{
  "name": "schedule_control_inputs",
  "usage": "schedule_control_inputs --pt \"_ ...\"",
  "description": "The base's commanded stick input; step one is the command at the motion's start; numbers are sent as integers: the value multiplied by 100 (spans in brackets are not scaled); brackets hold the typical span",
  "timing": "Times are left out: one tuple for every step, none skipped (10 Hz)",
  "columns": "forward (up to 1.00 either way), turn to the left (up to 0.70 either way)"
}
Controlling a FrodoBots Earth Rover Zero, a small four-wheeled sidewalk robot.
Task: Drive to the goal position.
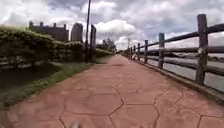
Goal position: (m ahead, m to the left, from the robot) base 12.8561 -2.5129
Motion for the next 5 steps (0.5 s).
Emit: schedule_control_inputs --pt "100 0" --pt "100 0" --pt "100 0" --pt "100 0" --pt "100 0"
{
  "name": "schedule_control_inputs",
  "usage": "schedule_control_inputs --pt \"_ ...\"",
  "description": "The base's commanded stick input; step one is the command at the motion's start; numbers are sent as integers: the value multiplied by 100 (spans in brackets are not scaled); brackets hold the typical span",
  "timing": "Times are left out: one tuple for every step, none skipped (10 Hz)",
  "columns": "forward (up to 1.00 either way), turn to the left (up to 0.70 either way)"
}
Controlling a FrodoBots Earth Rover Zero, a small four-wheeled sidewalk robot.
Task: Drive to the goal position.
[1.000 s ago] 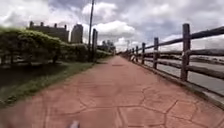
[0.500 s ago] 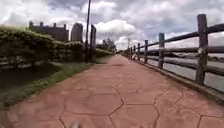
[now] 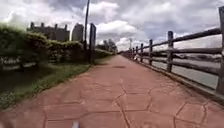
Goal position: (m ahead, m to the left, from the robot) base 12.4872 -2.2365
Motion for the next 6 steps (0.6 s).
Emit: schedule_control_inputs --pt "100 0" --pt "100 0" --pt "100 0" --pt "100 0" --pt "100 0" --pt "100 0"
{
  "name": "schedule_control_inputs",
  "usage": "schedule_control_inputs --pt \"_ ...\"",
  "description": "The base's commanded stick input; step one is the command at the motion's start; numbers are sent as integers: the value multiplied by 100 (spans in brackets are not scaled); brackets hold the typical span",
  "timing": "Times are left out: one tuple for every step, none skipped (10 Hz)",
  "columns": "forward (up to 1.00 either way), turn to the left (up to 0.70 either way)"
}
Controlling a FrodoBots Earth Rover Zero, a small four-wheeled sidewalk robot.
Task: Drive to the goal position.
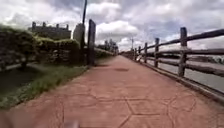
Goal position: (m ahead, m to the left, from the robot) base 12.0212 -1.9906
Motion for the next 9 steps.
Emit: schedule_control_inputs --pt "100 -23" --pt "100 -9" --pt "100 0" --pt "100 0" --pt "100 0" --pt "100 0" --pt "100 0" --pt "100 0" --pt "100 0"
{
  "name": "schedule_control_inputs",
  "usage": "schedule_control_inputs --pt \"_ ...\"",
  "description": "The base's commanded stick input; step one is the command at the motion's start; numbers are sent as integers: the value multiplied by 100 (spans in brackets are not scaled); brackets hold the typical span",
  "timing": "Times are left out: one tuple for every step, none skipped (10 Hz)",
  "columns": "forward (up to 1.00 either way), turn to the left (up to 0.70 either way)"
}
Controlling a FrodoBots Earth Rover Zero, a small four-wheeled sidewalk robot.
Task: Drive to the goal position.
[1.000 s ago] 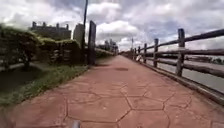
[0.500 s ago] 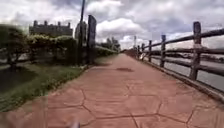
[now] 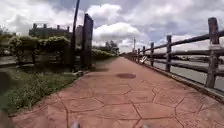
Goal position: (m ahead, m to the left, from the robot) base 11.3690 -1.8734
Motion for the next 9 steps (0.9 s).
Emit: schedule_control_inputs --pt "100 0" --pt "100 -4" --pt "100 -21" --pt "100 -27" --pt "100 -27" --pt "100 -27" --pt "100 -23" --pt "100 -6" --pt "100 0"
